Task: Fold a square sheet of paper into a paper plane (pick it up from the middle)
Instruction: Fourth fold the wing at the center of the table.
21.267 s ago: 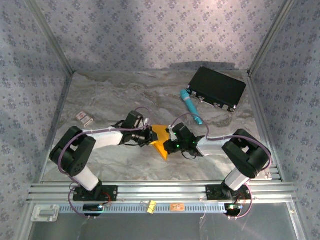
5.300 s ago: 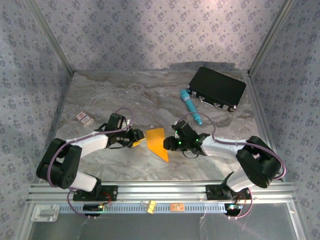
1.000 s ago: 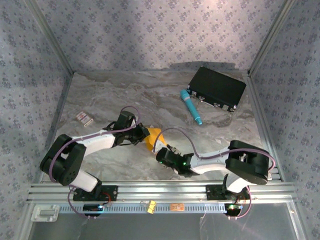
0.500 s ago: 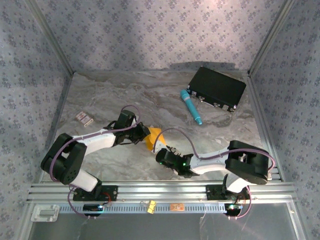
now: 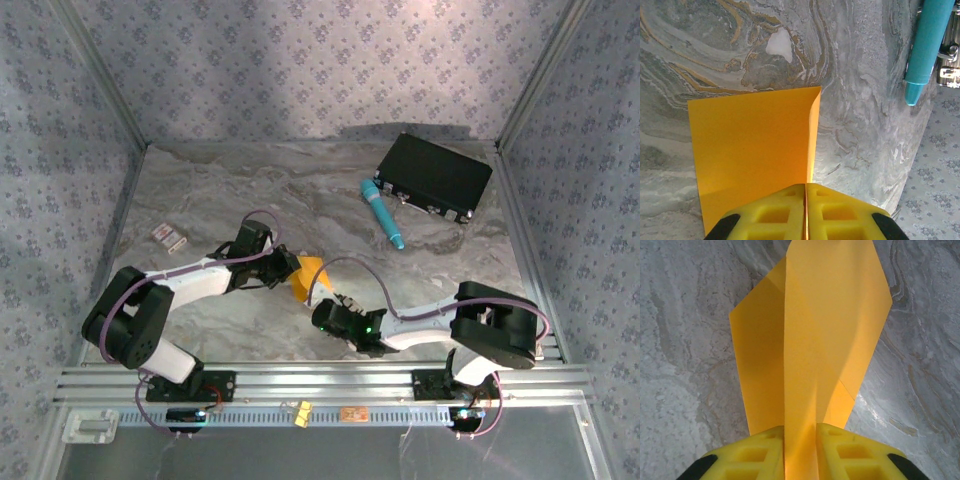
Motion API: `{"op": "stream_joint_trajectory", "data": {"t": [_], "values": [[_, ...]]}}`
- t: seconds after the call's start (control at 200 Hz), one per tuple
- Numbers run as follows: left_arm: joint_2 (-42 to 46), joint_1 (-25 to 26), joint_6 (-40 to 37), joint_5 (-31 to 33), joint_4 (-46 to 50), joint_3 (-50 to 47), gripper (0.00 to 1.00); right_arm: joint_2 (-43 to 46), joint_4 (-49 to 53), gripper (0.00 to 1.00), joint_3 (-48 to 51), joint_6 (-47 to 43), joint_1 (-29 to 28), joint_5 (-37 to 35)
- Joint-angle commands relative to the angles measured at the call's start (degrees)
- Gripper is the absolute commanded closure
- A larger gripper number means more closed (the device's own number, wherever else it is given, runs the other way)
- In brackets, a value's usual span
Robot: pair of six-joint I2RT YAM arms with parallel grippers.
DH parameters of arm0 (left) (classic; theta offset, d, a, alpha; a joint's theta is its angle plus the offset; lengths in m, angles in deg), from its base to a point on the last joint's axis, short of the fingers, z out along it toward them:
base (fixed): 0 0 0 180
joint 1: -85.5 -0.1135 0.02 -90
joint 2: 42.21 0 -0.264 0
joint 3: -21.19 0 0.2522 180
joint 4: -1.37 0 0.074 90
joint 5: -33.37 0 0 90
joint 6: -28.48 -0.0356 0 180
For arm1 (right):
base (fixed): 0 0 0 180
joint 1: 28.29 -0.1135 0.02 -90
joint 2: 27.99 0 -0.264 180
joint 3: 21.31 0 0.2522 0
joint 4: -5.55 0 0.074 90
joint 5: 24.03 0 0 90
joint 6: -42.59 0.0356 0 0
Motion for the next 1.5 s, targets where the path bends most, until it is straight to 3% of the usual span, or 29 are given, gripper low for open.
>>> {"op": "stream_joint_trajectory", "data": {"t": [0.0, 0.35, 0.52, 0.6, 0.894, 1.334, 1.499], "values": [[-0.84, 0.16, 0.2, 0.27, 0.56, 1.77, 0.9, 0.71, 1.08, 0.81, 0.7, 1.38, -0.35, -1.19], [-0.9, 0.22, 0.41, 0.26, 0.53, 1.72, 0.88, 1.22, 0.98, 0.87, 0.62, 2.27, 0.05, 0.12], [0.07, -0.08, -0.16, 0.73, 0.9, 2.01, 0.7, 1.02, 1.29, 0.88, -0.29, 4.13, 2.0, 3.44], [0.84, -0.89, -1.05, 1.09, 2.4, 2.74, 0.56, 0.6, 0.93, 0.89, -1.04, 4.47, 3.21, 4.65], [0.92, -4.2, -2.5, -0.77, 5.47, 4.1, 0.37, -1.34, -1.9, 0.88, -2.45, 3.84, 7.2, 9.36], [-1.36, -4.15, -3.01, -2.78, 6.0, 5.81, 0.33, -1.54, -3.63, 0.88, -2.32, 4.91, 8.18, 10.77], [-3.64, -4.13, -3.42, -3.81, 7.32, 7.63, 0.37, -1.58, -3.59, 0.85, -2.03, 4.91, 7.99, 9.99]]}}
